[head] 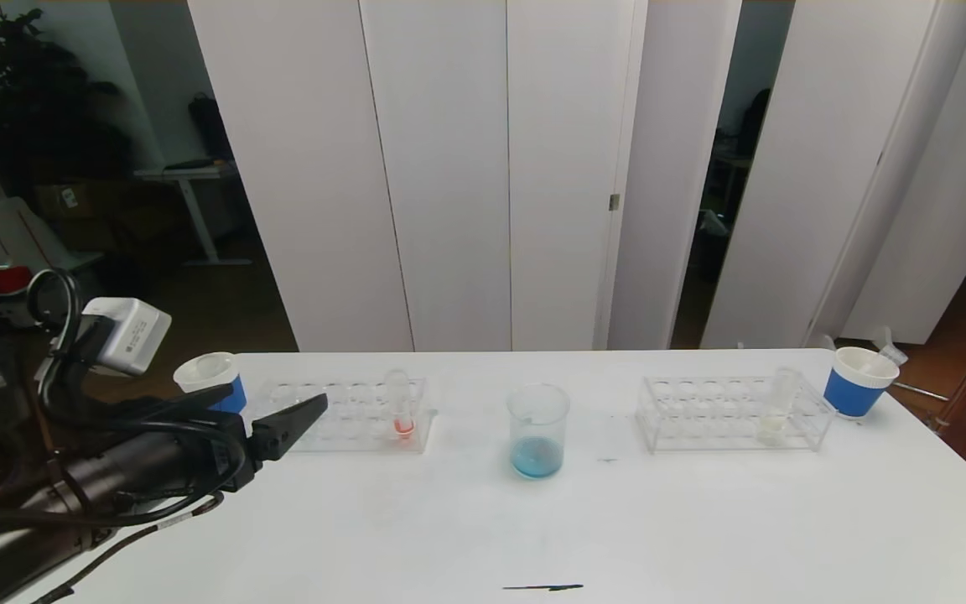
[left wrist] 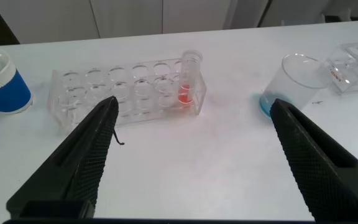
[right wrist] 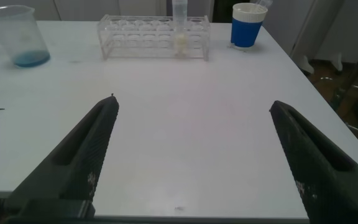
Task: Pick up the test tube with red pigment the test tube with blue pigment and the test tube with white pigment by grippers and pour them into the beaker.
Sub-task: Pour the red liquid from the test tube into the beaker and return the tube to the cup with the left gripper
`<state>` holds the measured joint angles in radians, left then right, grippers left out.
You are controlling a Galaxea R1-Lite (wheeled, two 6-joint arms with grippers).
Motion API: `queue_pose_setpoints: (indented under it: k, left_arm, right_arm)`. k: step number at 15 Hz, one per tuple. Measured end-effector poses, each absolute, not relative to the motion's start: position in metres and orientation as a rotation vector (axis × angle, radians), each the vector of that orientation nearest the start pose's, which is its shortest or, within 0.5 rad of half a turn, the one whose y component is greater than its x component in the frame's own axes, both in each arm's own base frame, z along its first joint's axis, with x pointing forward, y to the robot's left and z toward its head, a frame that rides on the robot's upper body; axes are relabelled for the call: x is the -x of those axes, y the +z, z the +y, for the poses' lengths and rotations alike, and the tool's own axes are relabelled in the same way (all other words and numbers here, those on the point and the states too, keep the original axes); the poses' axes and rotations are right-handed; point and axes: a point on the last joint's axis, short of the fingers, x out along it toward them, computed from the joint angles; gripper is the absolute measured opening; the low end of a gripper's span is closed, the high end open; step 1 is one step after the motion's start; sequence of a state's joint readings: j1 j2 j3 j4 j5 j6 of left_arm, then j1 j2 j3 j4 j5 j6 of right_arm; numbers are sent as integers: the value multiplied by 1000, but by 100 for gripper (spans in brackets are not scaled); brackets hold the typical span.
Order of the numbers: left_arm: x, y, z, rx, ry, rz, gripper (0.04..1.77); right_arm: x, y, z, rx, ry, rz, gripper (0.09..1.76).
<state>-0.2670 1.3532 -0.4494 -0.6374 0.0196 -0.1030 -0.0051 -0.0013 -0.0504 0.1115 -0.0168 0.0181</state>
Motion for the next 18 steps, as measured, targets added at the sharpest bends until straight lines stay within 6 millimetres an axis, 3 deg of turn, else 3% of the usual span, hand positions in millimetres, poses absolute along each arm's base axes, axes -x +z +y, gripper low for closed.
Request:
queue_pose_setpoints:
  k: [6, 18]
  left_arm:
    - [-218, 131, -79, 44, -179, 299, 174]
    - [-276, 88, -114, 87, -65, 285, 174]
  right_arm:
    - [27, 78, 0, -17, -23, 60, 174]
    - [27, 78, 0, -17, -23, 59, 174]
